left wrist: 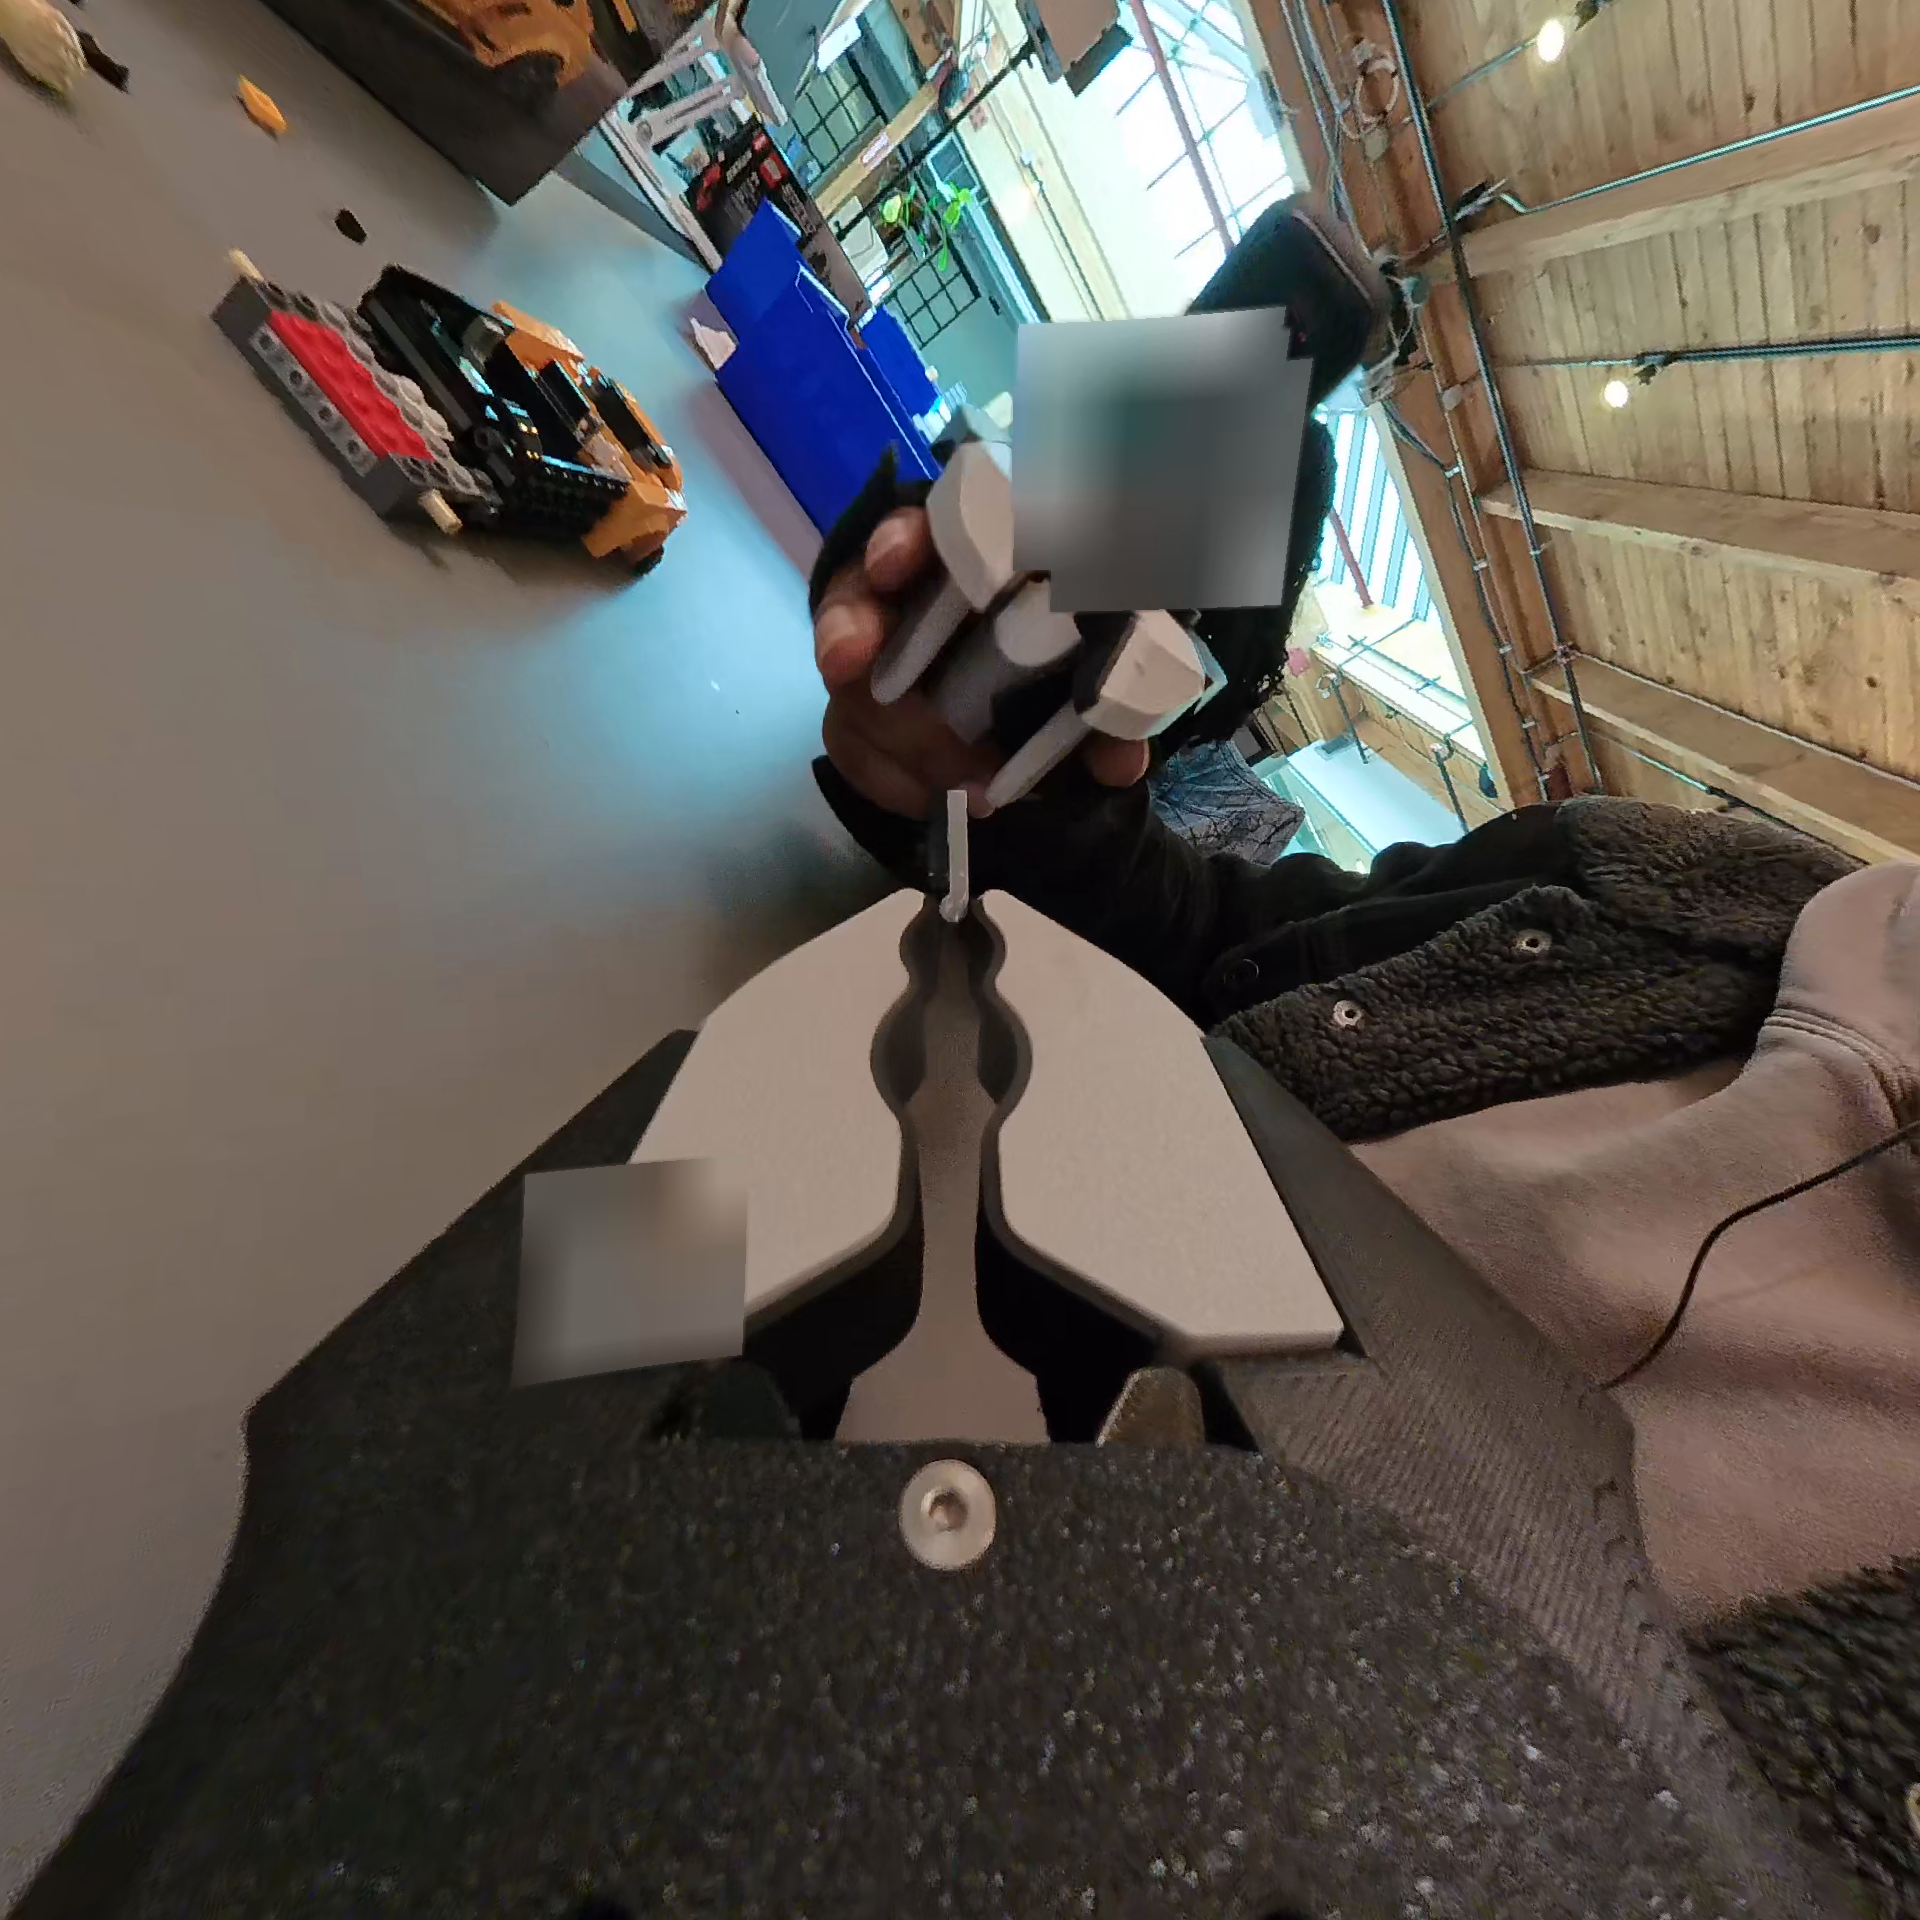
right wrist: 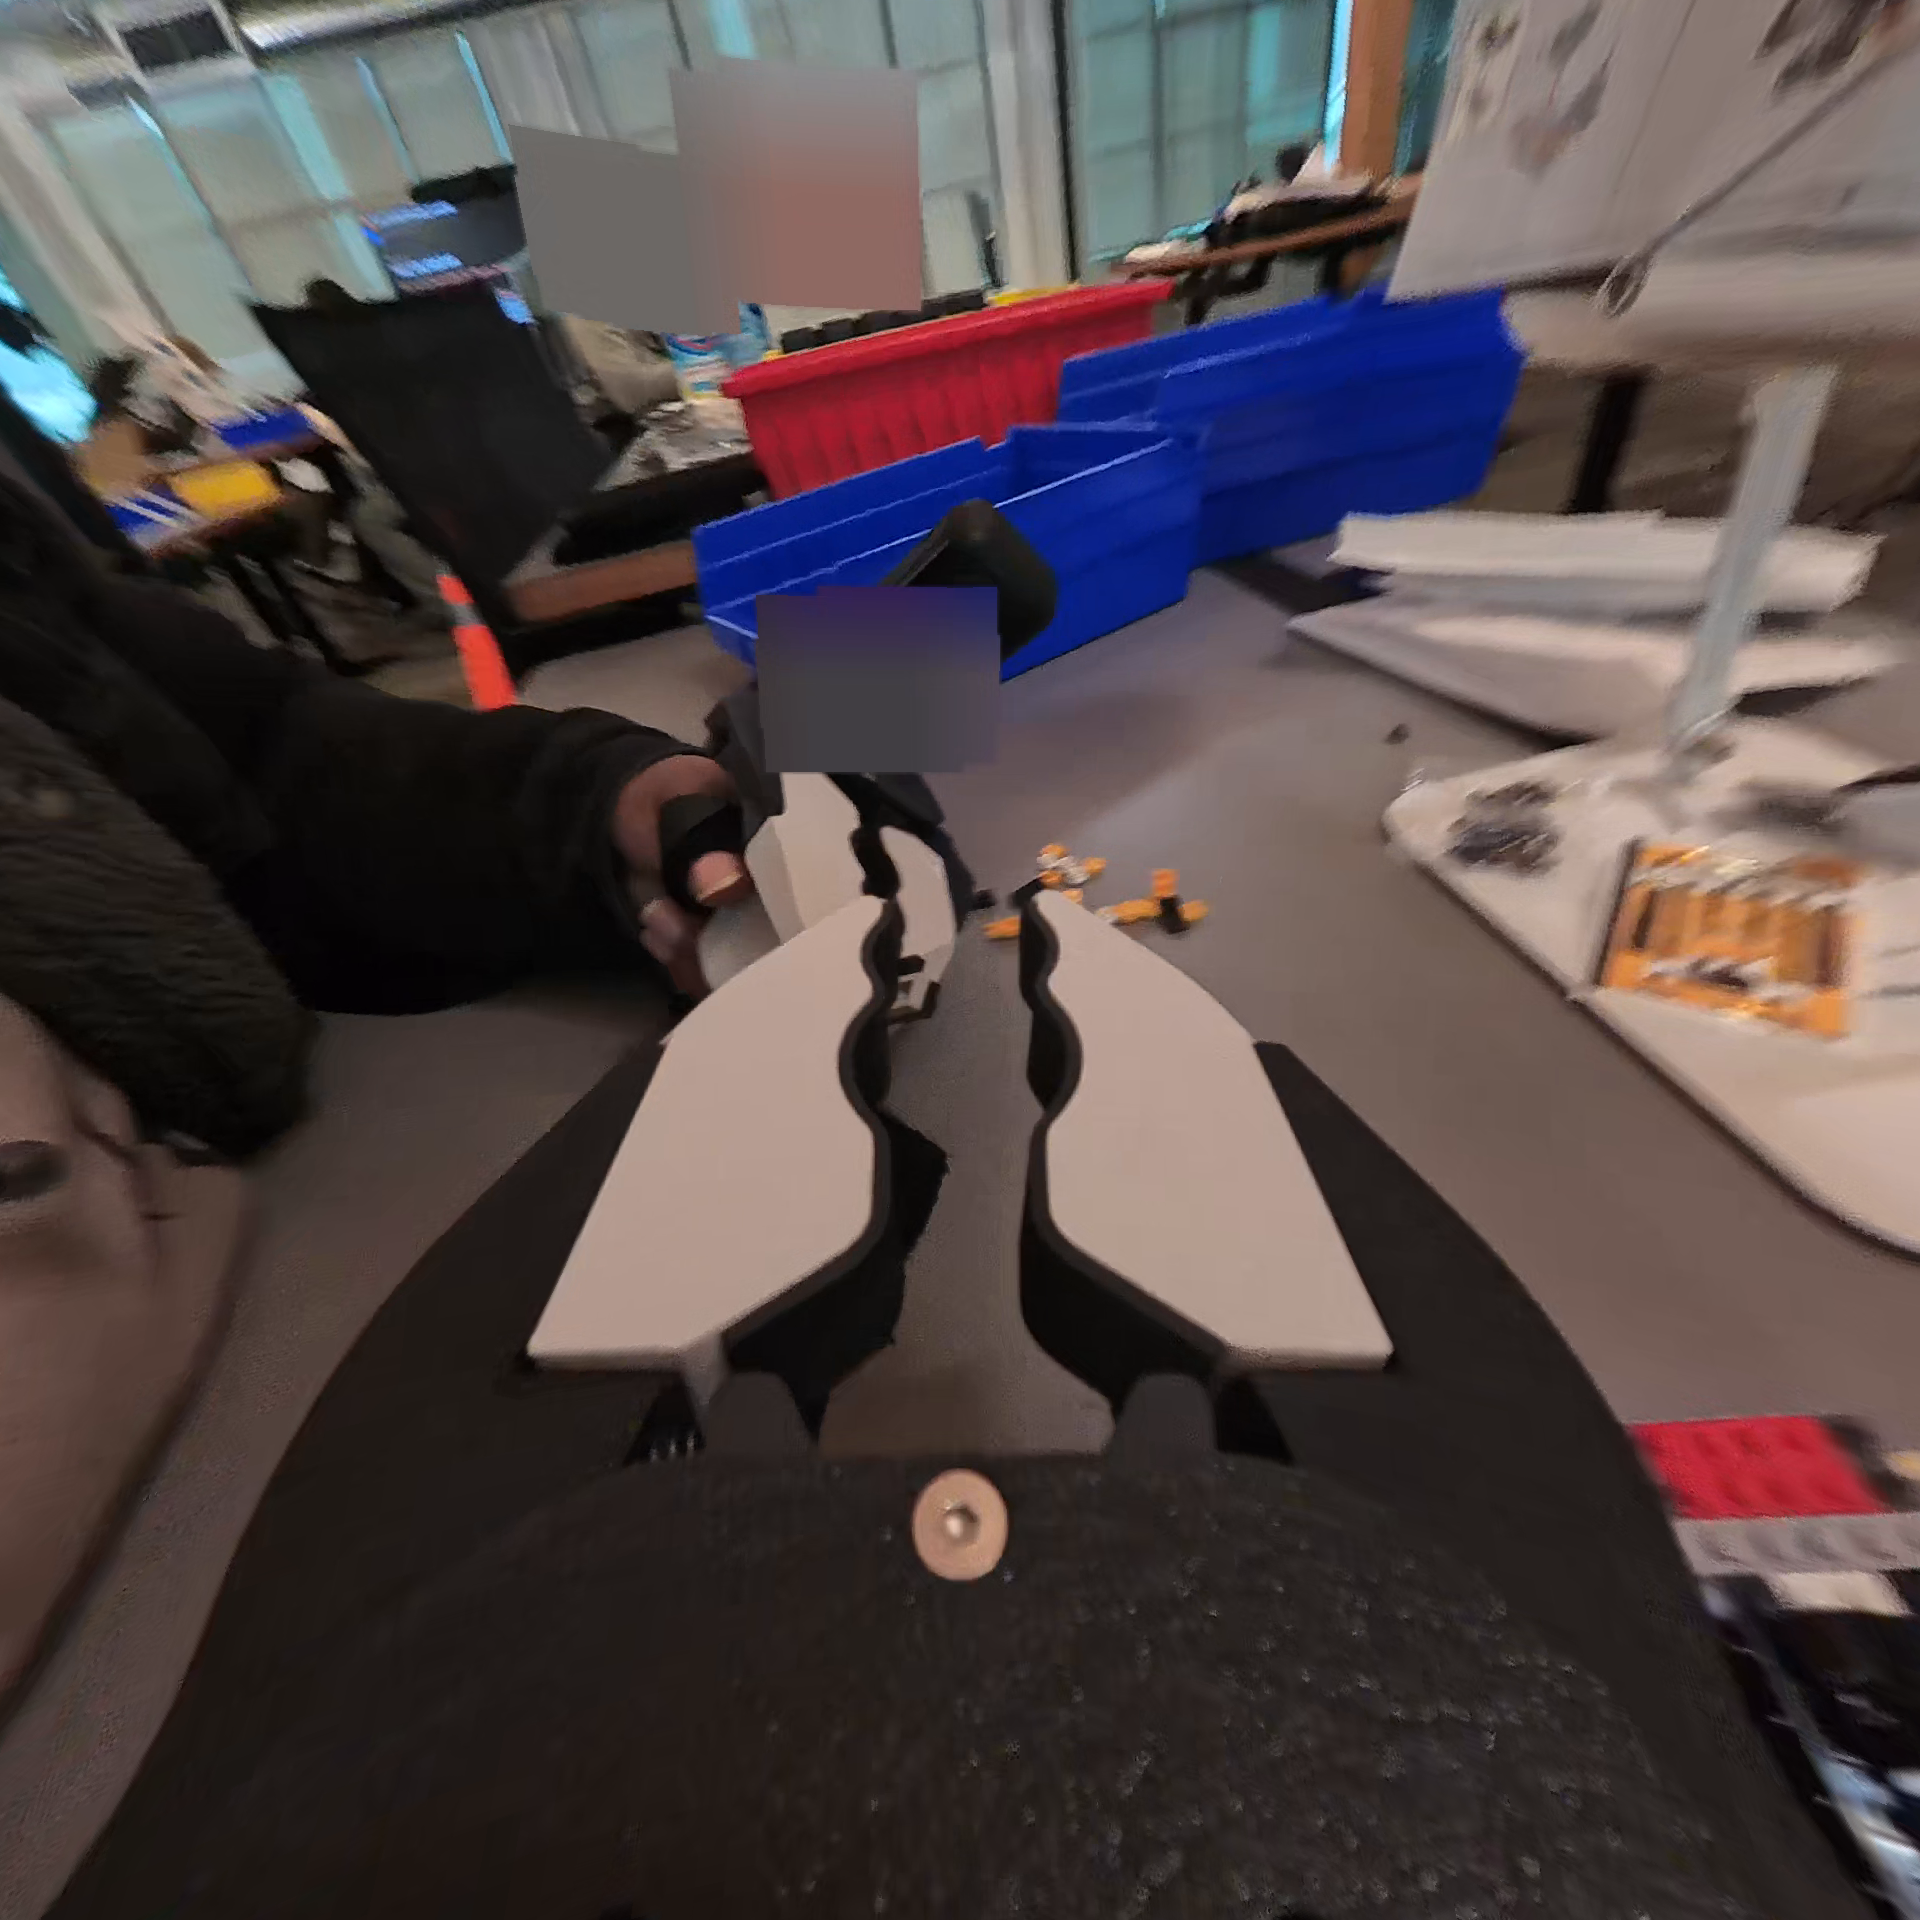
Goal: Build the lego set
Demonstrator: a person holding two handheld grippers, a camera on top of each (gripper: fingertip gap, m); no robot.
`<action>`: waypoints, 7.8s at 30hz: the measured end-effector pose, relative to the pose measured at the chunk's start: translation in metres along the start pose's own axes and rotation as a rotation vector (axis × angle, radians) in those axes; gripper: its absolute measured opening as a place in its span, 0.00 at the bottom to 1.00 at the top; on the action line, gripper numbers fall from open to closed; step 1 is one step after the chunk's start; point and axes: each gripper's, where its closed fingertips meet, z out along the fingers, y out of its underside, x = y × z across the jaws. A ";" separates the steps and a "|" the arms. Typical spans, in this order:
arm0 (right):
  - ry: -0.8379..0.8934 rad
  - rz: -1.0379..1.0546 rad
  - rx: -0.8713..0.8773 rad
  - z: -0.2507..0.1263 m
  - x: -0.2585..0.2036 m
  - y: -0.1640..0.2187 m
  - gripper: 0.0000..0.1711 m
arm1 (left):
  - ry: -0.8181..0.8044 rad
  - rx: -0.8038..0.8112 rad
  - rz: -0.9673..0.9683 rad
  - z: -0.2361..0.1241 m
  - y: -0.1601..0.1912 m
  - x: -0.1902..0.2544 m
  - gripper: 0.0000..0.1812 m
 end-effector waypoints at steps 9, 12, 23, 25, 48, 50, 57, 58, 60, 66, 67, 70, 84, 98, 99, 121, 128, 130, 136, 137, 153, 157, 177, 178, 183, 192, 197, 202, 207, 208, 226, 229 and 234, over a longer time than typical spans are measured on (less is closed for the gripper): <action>0.090 -0.160 -0.048 0.003 0.003 0.006 0.25 | 0.014 0.016 0.034 -0.001 -0.003 0.005 0.02; 0.024 -0.131 -0.074 0.006 -0.006 0.013 0.18 | 0.028 0.021 0.037 0.000 -0.003 0.008 0.02; 0.002 -0.135 -0.073 0.009 -0.009 0.017 0.15 | 0.049 0.025 0.058 0.000 -0.004 0.013 0.02; 0.006 -0.132 -0.074 0.009 -0.008 0.018 0.14 | 0.045 0.027 0.055 0.000 -0.004 0.012 0.02; 0.062 -0.062 -0.074 0.003 0.012 0.023 0.10 | -0.042 0.056 0.012 -0.005 -0.008 -0.006 0.02; 0.058 -0.060 -0.078 0.004 0.011 0.024 0.10 | -0.042 0.055 0.011 -0.005 -0.008 -0.007 0.02; 0.031 -0.052 -0.093 0.005 0.007 0.027 0.10 | -0.046 0.028 0.025 -0.003 -0.004 -0.006 0.02; 0.026 -0.053 -0.094 0.006 0.007 0.027 0.10 | -0.047 0.023 0.027 -0.003 -0.003 -0.006 0.02; 0.017 -0.053 -0.097 0.006 0.005 0.028 0.10 | -0.050 0.015 0.032 -0.003 -0.002 -0.006 0.02; -0.006 -0.053 -0.108 0.007 0.001 0.030 0.10 | -0.056 -0.001 0.042 -0.001 0.000 -0.006 0.02; -0.010 -0.054 -0.110 0.007 0.001 0.030 0.10 | -0.056 -0.002 0.042 -0.001 0.000 -0.006 0.02; -0.031 -0.050 -0.113 0.008 -0.003 0.031 0.10 | -0.059 -0.015 0.045 -0.001 0.002 -0.006 0.02; -0.080 -0.039 -0.160 0.011 -0.011 0.039 0.10 | -0.065 -0.055 0.071 0.002 0.007 -0.006 0.02; -0.190 0.086 -0.176 0.010 -0.022 0.040 0.06 | -0.025 -0.095 0.093 0.006 0.014 0.002 0.02; -0.193 0.105 -0.180 0.010 -0.022 0.040 0.06 | -0.026 -0.096 0.092 0.006 0.014 0.001 0.02; -0.314 0.314 -0.584 -0.008 -0.037 0.098 0.06 | -0.178 -0.206 0.233 -0.001 0.022 -0.015 0.05; -0.320 0.293 -0.526 -0.005 -0.038 0.089 0.06 | -0.164 -0.259 0.239 0.005 0.033 -0.012 0.05; -0.326 0.270 -0.478 -0.001 -0.039 0.081 0.06 | -0.149 -0.273 0.225 0.008 0.037 -0.010 0.06; -0.330 0.225 -0.415 0.004 -0.044 0.070 0.06 | -0.114 -0.258 0.190 0.009 0.036 -0.005 0.02; -0.333 0.229 -0.413 0.004 -0.044 0.070 0.06 | -0.110 -0.257 0.183 0.009 0.036 -0.004 0.02; -0.223 0.074 -0.611 -0.027 -0.029 0.083 0.08 | -0.343 -0.563 0.191 -0.021 0.068 -0.035 0.01; -0.178 0.023 -0.630 -0.034 -0.031 0.076 0.09 | -0.396 -0.579 0.236 -0.025 0.066 -0.039 0.02; -0.093 -0.066 -0.721 -0.037 -0.048 0.117 0.14 | -0.390 -0.548 0.679 -0.003 0.057 -0.033 0.20; -0.097 -0.069 -0.723 -0.036 -0.049 0.117 0.14 | -0.393 -0.580 0.709 -0.003 0.062 -0.035 0.21; -0.091 -0.078 -0.734 -0.033 -0.049 0.121 0.14 | -0.376 -0.647 0.803 0.003 0.072 -0.038 0.30; -0.080 -0.081 -0.734 -0.029 -0.046 0.124 0.11 | -0.382 -0.712 0.871 0.007 0.079 -0.042 0.25; -0.068 -0.085 -0.719 -0.027 -0.044 0.124 0.09 | -0.400 -0.735 0.897 0.008 0.082 -0.041 0.16; -0.058 -0.091 -0.713 -0.027 -0.042 0.123 0.07 | -0.419 -0.735 0.893 0.005 0.081 -0.041 0.14; -0.044 -0.095 -0.696 -0.026 -0.039 0.121 0.05 | -0.423 -0.735 0.877 0.004 0.082 -0.041 0.11; -0.039 -0.096 -0.692 -0.026 -0.038 0.121 0.04 | -0.423 -0.737 0.876 0.004 0.082 -0.041 0.11; -0.026 -0.093 -0.671 -0.030 -0.034 0.117 0.06 | -0.412 -0.725 0.872 0.001 0.082 -0.041 0.15; -0.029 -0.103 -0.675 -0.028 -0.035 0.119 0.07 | -0.407 -0.728 0.881 0.002 0.083 -0.040 0.11; -0.016 -0.123 -0.669 -0.025 -0.033 0.120 0.07 | -0.419 -0.719 0.897 0.001 0.080 -0.041 0.06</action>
